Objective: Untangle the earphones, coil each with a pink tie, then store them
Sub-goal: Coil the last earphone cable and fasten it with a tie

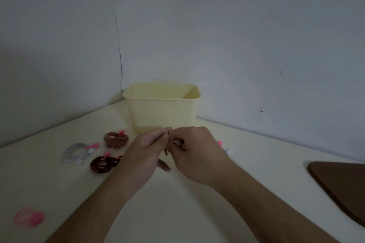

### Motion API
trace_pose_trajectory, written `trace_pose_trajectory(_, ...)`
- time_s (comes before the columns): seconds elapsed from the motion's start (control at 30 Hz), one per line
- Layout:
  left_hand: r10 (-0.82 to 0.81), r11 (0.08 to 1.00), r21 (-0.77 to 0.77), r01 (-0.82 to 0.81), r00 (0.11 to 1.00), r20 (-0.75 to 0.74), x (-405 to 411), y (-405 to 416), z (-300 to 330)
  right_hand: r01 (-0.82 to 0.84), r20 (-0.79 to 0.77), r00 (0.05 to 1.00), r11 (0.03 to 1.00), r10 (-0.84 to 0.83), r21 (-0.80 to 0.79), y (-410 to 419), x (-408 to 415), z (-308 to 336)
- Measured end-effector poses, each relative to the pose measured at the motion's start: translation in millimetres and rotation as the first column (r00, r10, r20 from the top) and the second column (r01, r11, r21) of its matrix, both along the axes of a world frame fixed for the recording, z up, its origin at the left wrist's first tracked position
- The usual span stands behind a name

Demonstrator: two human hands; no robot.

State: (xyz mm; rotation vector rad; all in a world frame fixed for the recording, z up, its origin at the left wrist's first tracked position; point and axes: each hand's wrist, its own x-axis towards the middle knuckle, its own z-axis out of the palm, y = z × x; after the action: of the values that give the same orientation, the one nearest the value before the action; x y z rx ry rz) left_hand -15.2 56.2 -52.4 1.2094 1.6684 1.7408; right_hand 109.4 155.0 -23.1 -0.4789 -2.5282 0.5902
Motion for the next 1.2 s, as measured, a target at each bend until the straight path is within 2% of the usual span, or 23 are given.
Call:
trace_pose_trajectory(0.13,-0.024,1.0,0.0,0.024,1.0,0.002,-3,-1,1,-0.038,-0.093,0.994,0.991,0.05,0.125,1,-1,-7)
trace_pose_trajectory(0.27,-0.055,0.998,-0.024,0.057,0.995,0.079,-3,-2,0,-0.03,-0.131,0.99,0.981,0.056,0.193,2,-1,-12)
trace_pose_trajectory(0.4,-0.092,0.996,0.01,0.092,0.977,0.195,-3,-1,3,-0.033,-0.217,0.975,0.995,0.053,0.093,2,-2,-14)
trace_pose_trajectory(0.5,-0.107,0.994,0.014,0.107,0.971,0.212,-5,0,2,-0.035,-0.259,0.965,0.999,0.043,0.036,1,-3,-17)
trace_pose_trajectory(0.73,-0.089,0.993,-0.049,0.105,0.96,0.264,-5,5,0,-0.038,-0.205,0.978,0.998,0.029,-0.04,-1,-2,-18)
trace_pose_trajectory(0.9,-0.048,0.996,-0.055,0.07,0.939,0.34,-4,3,-1,-0.068,-0.148,0.989,0.945,0.021,-0.32,0,1,-12)
trace_pose_trajectory(1.2,-0.008,0.995,-0.094,0.044,0.934,0.358,-5,3,1,-0.034,-0.18,0.983,0.956,-0.021,-0.293,-2,1,-17)
